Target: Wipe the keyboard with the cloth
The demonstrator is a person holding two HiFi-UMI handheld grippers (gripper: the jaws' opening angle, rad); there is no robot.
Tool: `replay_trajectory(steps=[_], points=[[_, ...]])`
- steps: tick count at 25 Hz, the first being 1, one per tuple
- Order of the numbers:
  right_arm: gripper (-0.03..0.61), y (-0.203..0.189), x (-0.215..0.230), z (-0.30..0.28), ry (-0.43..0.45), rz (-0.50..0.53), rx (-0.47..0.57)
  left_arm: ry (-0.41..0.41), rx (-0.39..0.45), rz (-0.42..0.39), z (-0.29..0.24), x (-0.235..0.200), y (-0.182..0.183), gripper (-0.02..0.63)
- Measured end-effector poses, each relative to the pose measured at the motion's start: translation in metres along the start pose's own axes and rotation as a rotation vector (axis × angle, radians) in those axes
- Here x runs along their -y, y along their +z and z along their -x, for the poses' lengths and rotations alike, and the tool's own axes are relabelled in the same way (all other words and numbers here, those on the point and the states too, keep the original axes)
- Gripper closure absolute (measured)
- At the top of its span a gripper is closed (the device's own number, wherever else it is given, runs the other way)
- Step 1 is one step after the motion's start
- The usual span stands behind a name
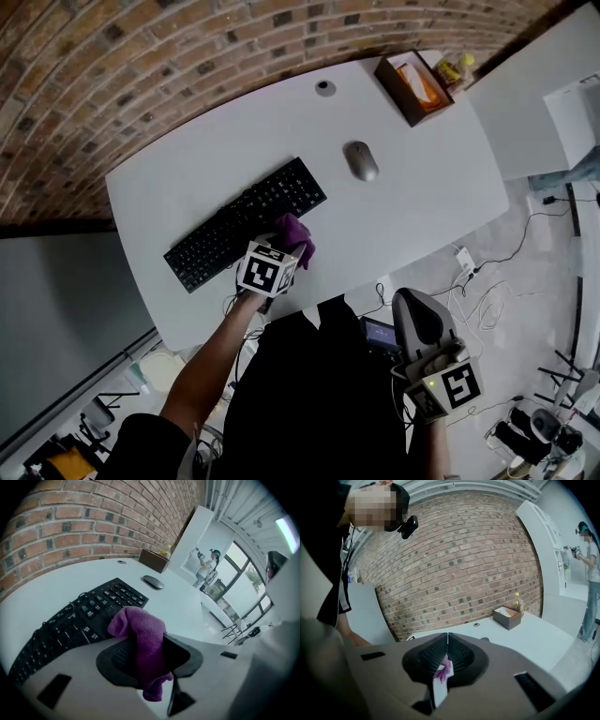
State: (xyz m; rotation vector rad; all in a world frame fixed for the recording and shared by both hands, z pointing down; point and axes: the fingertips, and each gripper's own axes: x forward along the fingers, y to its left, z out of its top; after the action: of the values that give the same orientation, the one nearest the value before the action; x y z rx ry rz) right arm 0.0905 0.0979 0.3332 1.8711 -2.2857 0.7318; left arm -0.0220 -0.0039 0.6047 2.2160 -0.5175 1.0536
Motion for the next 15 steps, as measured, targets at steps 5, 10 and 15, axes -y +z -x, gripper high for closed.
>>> replay_trajectory(steps=[5,10,15], points=[[0.56,0.003,0.008,-0.001,0.006,0.0,0.004,-0.039,0.021,0.029,0.002,0.026,0.0,0.449],[0.56,0.003,0.014,0.0,0.001,-0.003,0.003,0.013,0.04,0.015,-0.004,0.015,0.015,0.449],[0.56,0.0,0.028,0.009,-0.026,-0.01,-0.012,0.091,0.054,0.031,-0.013,-0.02,0.04,0.449]])
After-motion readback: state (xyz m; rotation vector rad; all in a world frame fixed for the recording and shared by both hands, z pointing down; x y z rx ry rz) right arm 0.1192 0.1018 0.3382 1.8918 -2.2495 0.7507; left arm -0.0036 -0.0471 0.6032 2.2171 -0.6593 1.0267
